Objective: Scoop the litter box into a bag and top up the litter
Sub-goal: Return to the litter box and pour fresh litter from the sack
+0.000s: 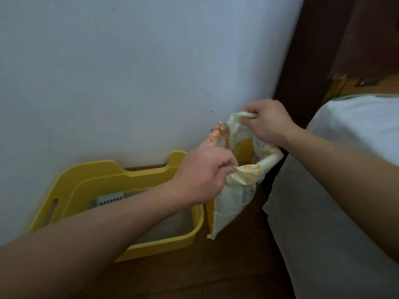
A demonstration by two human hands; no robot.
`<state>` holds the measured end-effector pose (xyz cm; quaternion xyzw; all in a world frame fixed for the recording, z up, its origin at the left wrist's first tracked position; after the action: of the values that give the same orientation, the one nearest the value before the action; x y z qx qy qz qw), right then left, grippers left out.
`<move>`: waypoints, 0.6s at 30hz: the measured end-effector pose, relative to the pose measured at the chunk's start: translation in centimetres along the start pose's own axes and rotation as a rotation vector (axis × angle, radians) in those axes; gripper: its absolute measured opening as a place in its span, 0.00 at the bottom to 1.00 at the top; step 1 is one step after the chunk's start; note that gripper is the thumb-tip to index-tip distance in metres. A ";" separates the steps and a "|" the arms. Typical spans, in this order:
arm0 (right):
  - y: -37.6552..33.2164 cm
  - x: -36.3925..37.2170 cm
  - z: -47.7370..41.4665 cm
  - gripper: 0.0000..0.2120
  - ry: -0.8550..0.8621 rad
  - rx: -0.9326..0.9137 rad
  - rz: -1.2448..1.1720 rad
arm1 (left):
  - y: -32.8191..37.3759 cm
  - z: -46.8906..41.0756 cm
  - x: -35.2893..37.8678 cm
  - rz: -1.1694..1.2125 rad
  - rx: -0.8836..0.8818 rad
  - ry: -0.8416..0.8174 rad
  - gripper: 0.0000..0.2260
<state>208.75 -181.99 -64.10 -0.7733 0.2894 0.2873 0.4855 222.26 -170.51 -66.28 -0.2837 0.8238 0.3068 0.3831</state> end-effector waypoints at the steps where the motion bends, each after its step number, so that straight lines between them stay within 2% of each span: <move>1: 0.0 0.5 -0.1 0.05 -0.010 -0.010 0.001 | 0.3 0.0 0.4 0.007 0.003 0.003 0.02; 5: 1.1 2.5 -0.5 0.05 -0.066 0.000 -0.047 | 0.6 0.3 2.7 0.081 -0.047 -0.053 0.03; 14: 4.3 8.3 -0.6 0.05 -0.199 0.040 -0.187 | -1.7 2.5 9.0 0.232 -0.357 -0.289 0.01; 18: 5.6 10.9 0.2 0.05 -0.256 0.089 -0.270 | -2.5 3.5 11.1 0.233 -0.400 -0.381 0.02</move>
<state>211.98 -185.66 -75.34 -0.7402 0.1311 0.3023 0.5861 219.55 -172.15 -77.71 -0.1945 0.6872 0.5527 0.4294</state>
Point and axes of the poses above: each hand's wrist, its own z-axis away from the middle knuckle, its own x-axis out of the palm, y = z × x, the point moved 10 cm from there along -z, towards the middle knuckle, and after that the axes turned 9 degrees about -z, right-handed, at the moved point
